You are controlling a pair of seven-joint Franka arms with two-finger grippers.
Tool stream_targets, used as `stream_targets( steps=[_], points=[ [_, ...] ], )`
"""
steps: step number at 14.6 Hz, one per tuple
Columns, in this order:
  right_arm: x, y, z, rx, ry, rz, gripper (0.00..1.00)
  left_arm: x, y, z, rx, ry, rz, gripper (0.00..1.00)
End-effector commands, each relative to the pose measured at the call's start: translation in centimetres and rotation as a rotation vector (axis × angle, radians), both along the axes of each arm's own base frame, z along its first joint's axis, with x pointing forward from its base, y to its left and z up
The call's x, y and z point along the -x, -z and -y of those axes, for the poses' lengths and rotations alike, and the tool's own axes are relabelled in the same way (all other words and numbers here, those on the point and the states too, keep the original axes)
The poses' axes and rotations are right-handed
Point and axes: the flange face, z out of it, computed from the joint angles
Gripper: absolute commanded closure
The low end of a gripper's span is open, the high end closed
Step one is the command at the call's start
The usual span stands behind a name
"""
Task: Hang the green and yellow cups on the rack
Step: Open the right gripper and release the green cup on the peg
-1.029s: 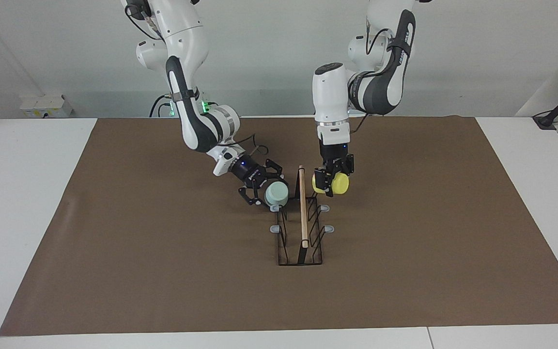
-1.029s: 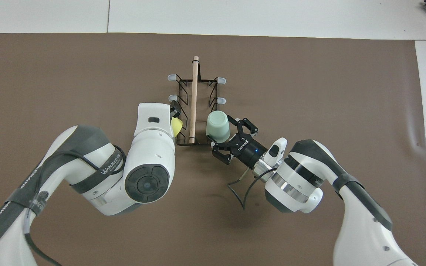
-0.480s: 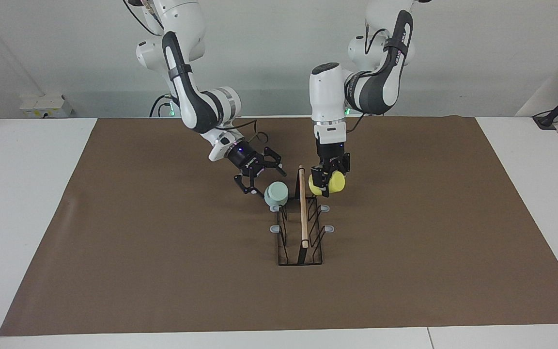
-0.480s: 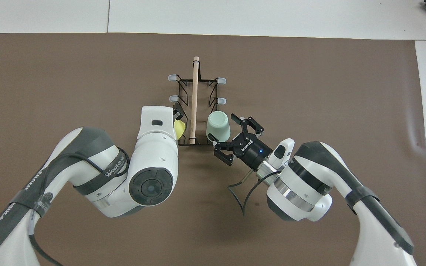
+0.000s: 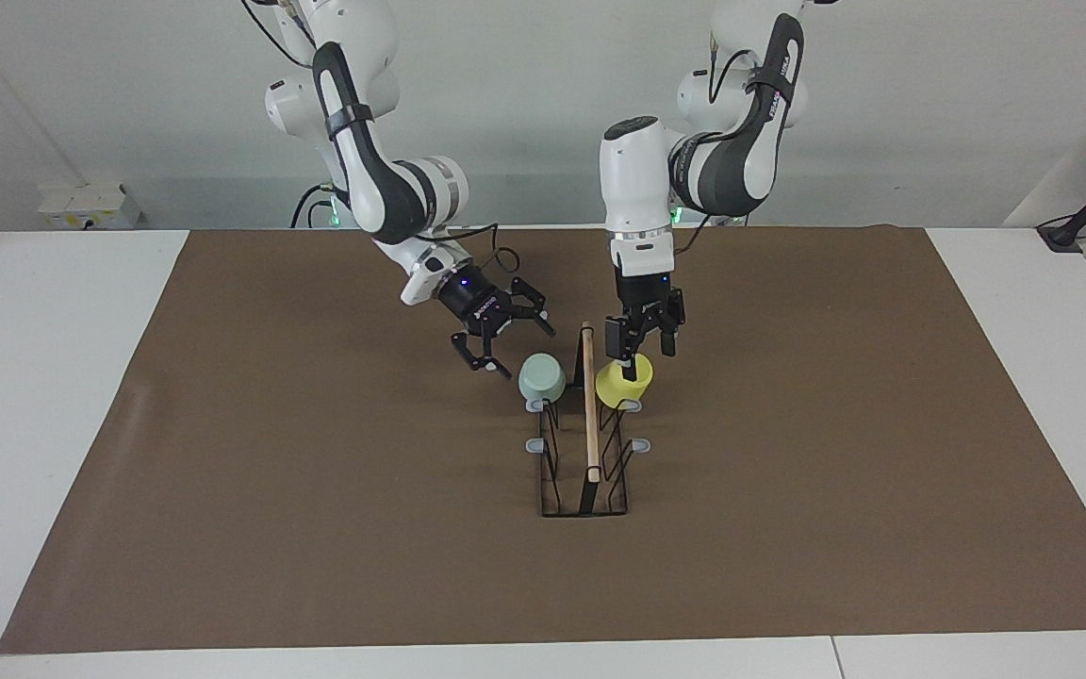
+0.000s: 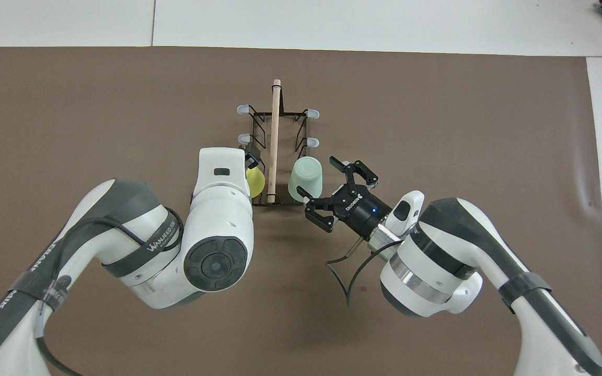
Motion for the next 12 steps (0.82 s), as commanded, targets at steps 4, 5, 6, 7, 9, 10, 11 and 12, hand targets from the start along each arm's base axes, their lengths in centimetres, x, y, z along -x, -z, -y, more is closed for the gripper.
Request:
stream_targets(
  steps=[4, 5, 6, 7, 9, 10, 11, 12],
  points=[
    [-4.2, -4.7, 5.6, 0.227, -0.119, 0.112, 0.0, -2.5, -3.1, -0.8, 0.008, -0.047, 0.039, 0.0],
    [-4.6, -4.9, 6.2, 0.251, -0.136, 0.114, 0.0, -3.1, -3.5, -0.9, 0.004, -0.044, 0.041, 0.0],
    [-4.9, -5.2, 6.6, 0.261, -0.151, 0.116, 0.0, -3.7, -3.7, -1.0, -0.007, -0.032, 0.039, 0.0],
    [-5.6, -5.7, 7.2, 0.275, -0.178, 0.133, 0.0, -4.1, -4.2, -1.1, -0.018, -0.018, 0.035, 0.0],
    [-7.2, -6.9, 9.3, 0.308, -0.246, 0.173, 0.0, -5.1, -5.0, -1.8, -0.042, 0.016, -0.013, 0.0],
    [-8.0, -7.5, 10.7, 0.323, -0.289, 0.183, 0.0, -5.4, -5.6, -2.1, -0.058, 0.04, -0.053, 0.0],
    [-8.9, -8.2, 12.9, 0.339, -0.336, 0.179, 0.0, -6.1, -6.4, -2.8, -0.064, 0.065, -0.088, 0.0],
    [-9.8, -9.4, 15.0, 0.354, -0.384, 0.176, 0.0, -6.8, -7.2, -3.9, -0.064, 0.082, -0.113, 0.0]
  ],
)
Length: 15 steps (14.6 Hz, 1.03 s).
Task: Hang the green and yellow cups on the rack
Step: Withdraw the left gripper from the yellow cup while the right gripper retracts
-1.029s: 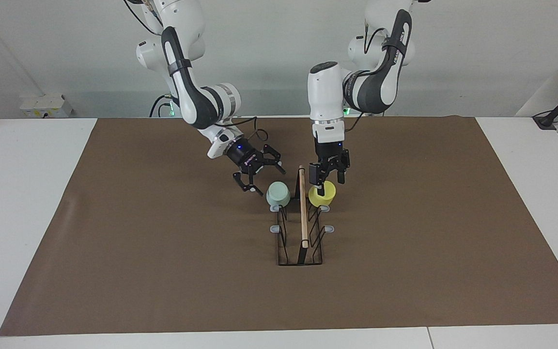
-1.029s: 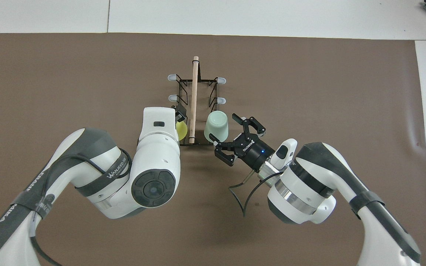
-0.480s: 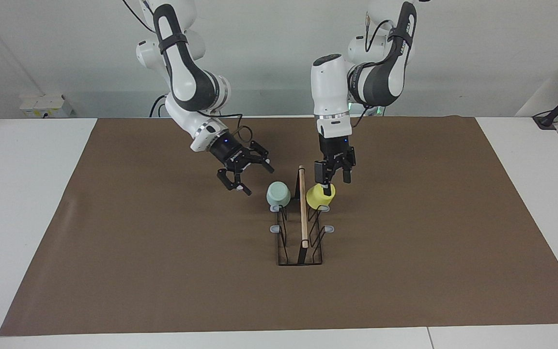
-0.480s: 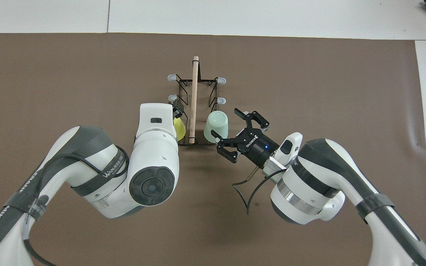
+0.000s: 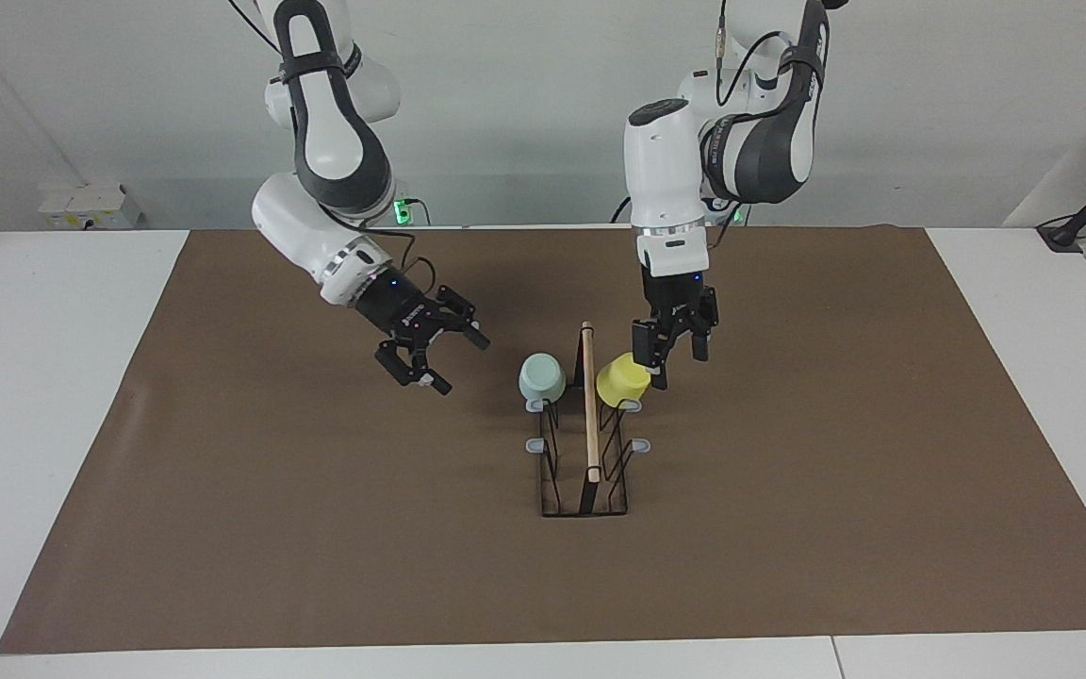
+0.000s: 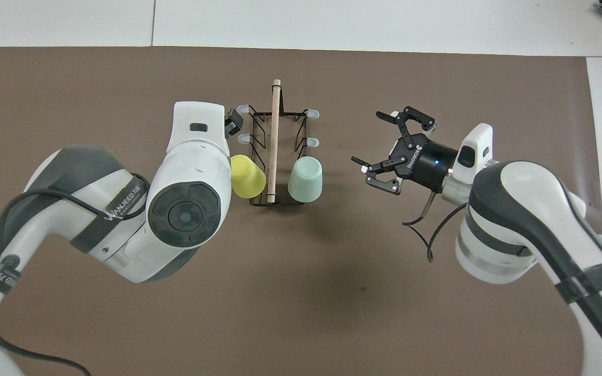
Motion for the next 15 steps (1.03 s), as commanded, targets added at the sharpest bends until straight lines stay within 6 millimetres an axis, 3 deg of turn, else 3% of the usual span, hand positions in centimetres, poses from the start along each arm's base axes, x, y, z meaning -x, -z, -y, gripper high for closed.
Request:
stream_targets(
  steps=[1, 4, 10, 13, 15],
  points=[
    [-2.2, -3.1, 5.7, 0.038, -0.088, -0.027, 0.0, -2.3, -2.4, -2.2, -0.016, 0.06, -0.069, 0.0],
    [-3.0, -6.3, 11.2, 0.09, -0.165, -0.058, 0.0, -3.8, -3.9, -5.8, -0.026, 0.127, -0.124, 0.0],
    [-1.9, -11.6, 19.7, 0.159, -0.277, -0.137, 0.0, -5.2, -6.7, -16.2, -0.034, 0.358, -0.249, 0.0],
    [-0.2, -16.3, 23.5, 0.172, -0.296, -0.231, 0.0, -5.7, -7.9, -19.3, -0.043, 0.463, -0.272, 0.0],
    [1.1, -19.8, 24.6, 0.21, -0.276, -0.326, 0.0, -5.8, -7.7, -21.8, -0.06, 0.531, -0.299, 0.0]
  ],
)
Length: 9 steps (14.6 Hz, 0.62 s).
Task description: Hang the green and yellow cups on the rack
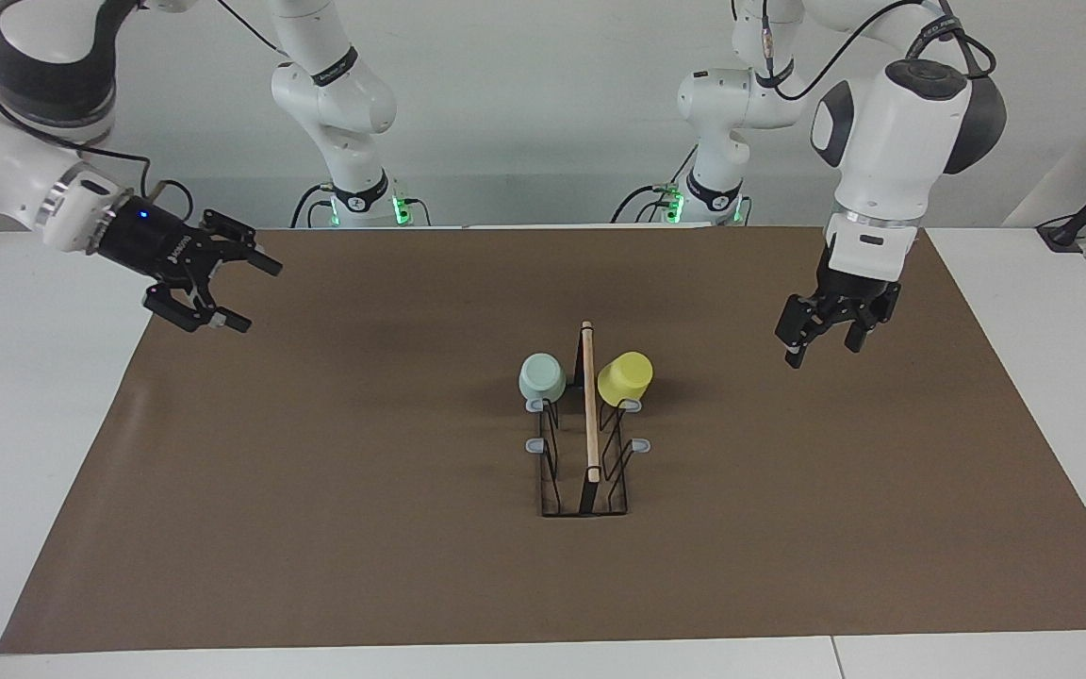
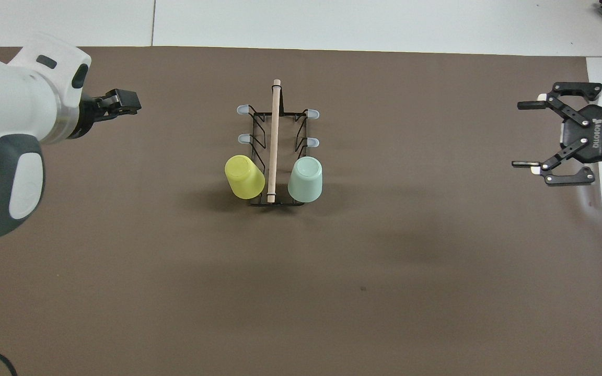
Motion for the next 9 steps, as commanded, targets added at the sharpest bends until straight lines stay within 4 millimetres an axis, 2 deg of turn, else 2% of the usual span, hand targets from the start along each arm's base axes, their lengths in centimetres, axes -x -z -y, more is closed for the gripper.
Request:
stream_targets(
  steps=[1, 4, 6, 9],
  points=[
    [1.7, -5.8, 0.5, 0.114, 0.054, -0.111, 0.0, 0.1, -0.4, -2.9, -0.019, 0.109, -0.045, 0.0],
    [4.2, -11.1, -2.2, 0.222, 0.221, -0.24, 0.0, 0.1, -1.4, -5.6, -0.023, 0.199, -0.071, 0.0],
    [4.9, -12.5, -6.2, 0.263, 0.295, -0.315, 0.0, 0.1, -1.3, -6.8, -0.035, 0.242, -0.077, 0.0],
    [5.3, -13.3, -11.4, 0.332, 0.383, -0.403, 0.0, 0.3, -1.0, -8.4, -0.052, 0.317, -0.099, 0.0]
  ],
)
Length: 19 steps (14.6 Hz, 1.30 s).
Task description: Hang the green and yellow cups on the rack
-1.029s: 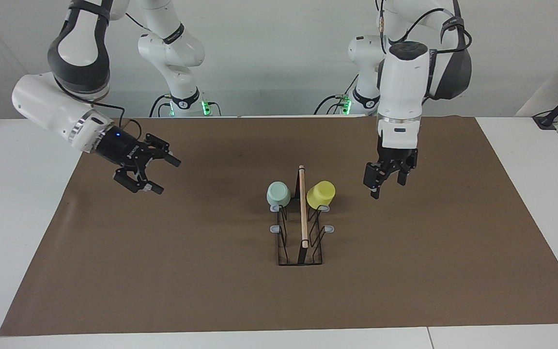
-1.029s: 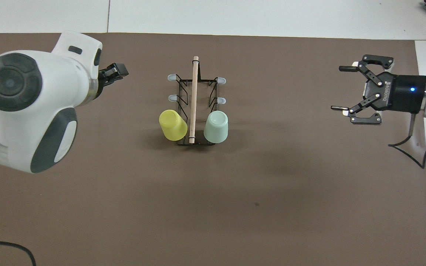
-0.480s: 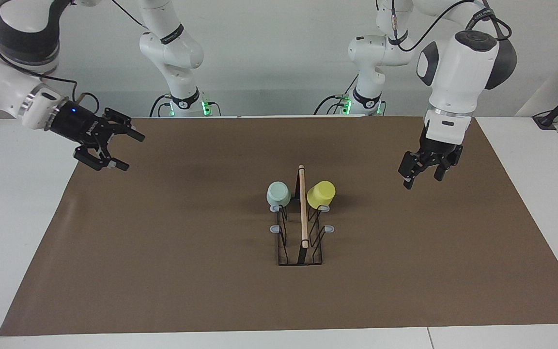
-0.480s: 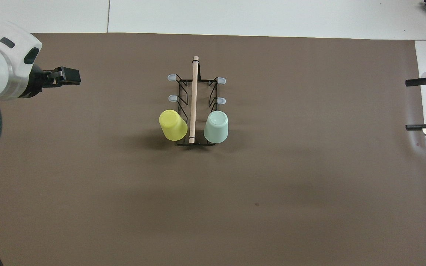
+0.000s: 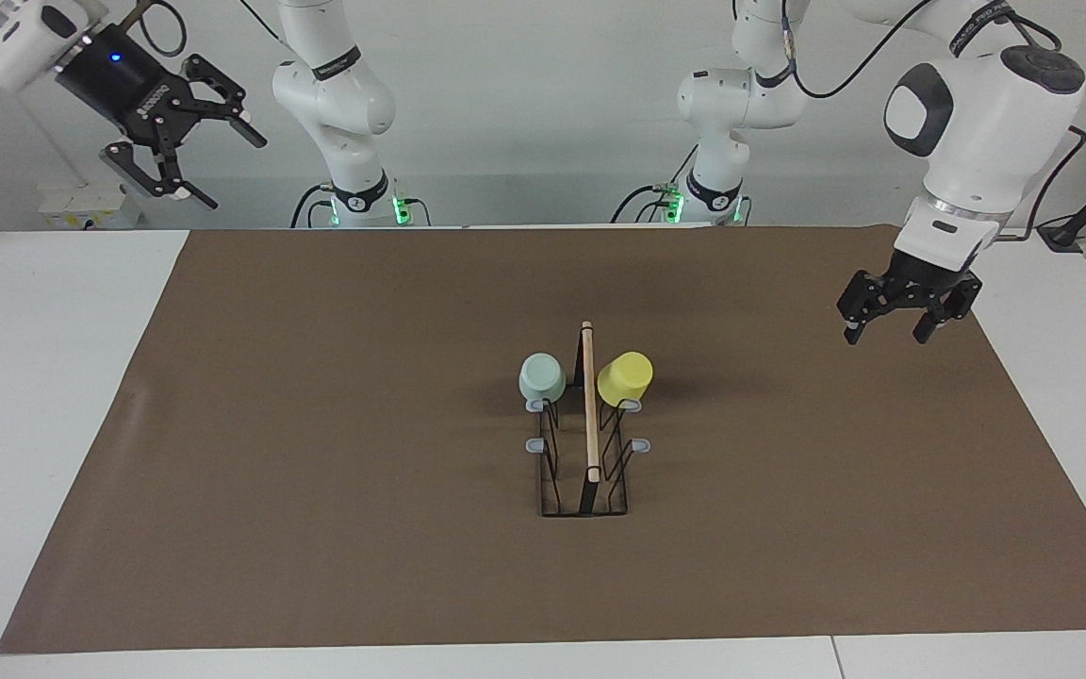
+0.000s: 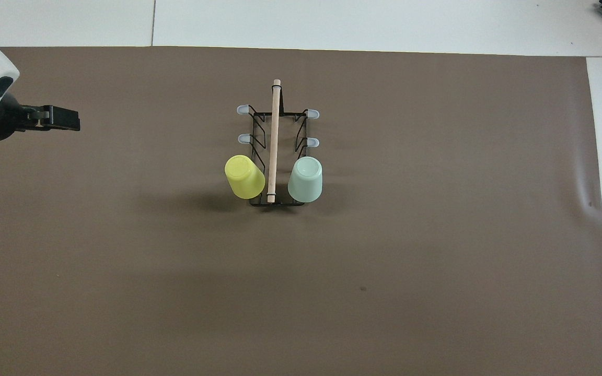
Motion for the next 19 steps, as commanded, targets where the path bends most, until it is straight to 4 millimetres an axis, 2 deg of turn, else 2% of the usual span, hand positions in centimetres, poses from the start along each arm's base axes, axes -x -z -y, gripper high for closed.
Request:
stream_targets(
  steps=[1, 3, 4, 7, 9, 12, 15, 16, 19],
  points=[
    [0.3, -0.2, -4.4, 0.101, 0.091, -0.083, 0.0, 0.4, -0.2, -1.1, 0.002, 0.075, -0.029, 0.0],
    [1.1, 0.0, -7.8, 0.211, 0.169, -0.13, 0.0, 0.5, 0.2, -1.5, 0.019, 0.094, -0.041, 0.0],
    [1.9, 0.0, -9.8, 0.267, 0.216, -0.143, 0.0, 0.6, 0.4, -2.4, 0.023, 0.103, -0.048, 0.0],
    [4.2, 2.6, -12.6, 0.348, 0.401, -0.255, 0.0, 0.8, 1.0, -2.9, 0.021, 0.161, -0.062, 0.0],
    [4.4, 5.0, -12.1, 0.364, 0.506, -0.311, 0.0, 1.3, 1.7, -3.4, 0.021, 0.181, -0.076, 0.0],
    [3.9, 9.8, -9.9, 0.383, 0.66, -0.379, 0.0, 1.6, 2.1, -3.9, 0.018, 0.212, -0.086, 0.0],
    [3.1, 14.5, -8.9, 0.451, 0.698, -0.348, 0.0, 2.0, 2.4, -3.9, 0.019, 0.222, -0.089, 0.0],
    [2.9, 15.7, -8.7, 0.452, 0.707, -0.338, 0.0, 2.0, 2.5, -3.9, 0.019, 0.222, -0.089, 0.0],
    [2.0, 17.2, -8.0, 0.467, 0.719, -0.303, 0.0, 2.0, 2.5, -3.9, 0.022, 0.21, -0.097, 0.0]
  ],
)
